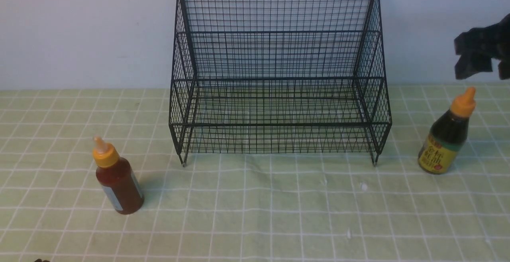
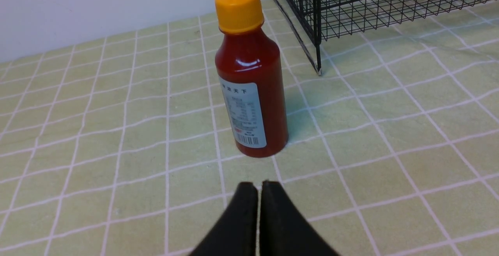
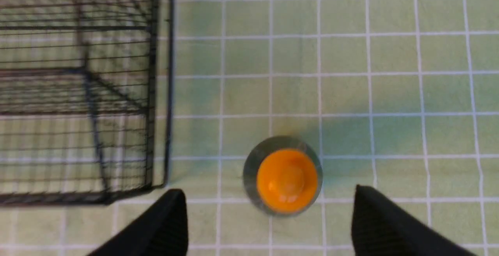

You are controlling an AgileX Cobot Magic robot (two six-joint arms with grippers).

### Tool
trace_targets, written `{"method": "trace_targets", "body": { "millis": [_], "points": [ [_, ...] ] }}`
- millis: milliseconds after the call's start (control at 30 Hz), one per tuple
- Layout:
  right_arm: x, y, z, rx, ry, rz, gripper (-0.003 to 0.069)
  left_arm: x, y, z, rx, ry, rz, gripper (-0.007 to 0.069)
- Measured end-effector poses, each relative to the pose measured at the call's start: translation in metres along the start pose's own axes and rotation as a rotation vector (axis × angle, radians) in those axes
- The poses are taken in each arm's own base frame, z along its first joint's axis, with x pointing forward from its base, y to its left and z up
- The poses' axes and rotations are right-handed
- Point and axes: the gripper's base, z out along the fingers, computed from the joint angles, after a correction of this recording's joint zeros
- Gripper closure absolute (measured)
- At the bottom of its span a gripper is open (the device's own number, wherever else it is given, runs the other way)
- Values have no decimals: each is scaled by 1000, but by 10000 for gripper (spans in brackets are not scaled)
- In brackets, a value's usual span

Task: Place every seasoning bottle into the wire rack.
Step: Use the right arm to grab the condiment bottle closest to it

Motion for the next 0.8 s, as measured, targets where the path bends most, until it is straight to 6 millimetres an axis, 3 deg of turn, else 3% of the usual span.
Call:
{"method": "trace_targets", "body": {
  "millis": [267, 500, 700, 800],
  "points": [
    [-3, -1, 52, 33, 46, -10, 105, 0, 0, 0, 0, 0, 0, 631],
    [4, 0, 83, 44, 145, -1, 118, 0, 0, 0, 0, 0, 0, 631],
    [6, -1, 87, 48, 168, -1, 329, 0, 0, 0, 0, 0, 0, 631],
    [6, 0, 86, 41, 170, -12, 339, 0, 0, 0, 0, 0, 0, 631]
  ]
}}
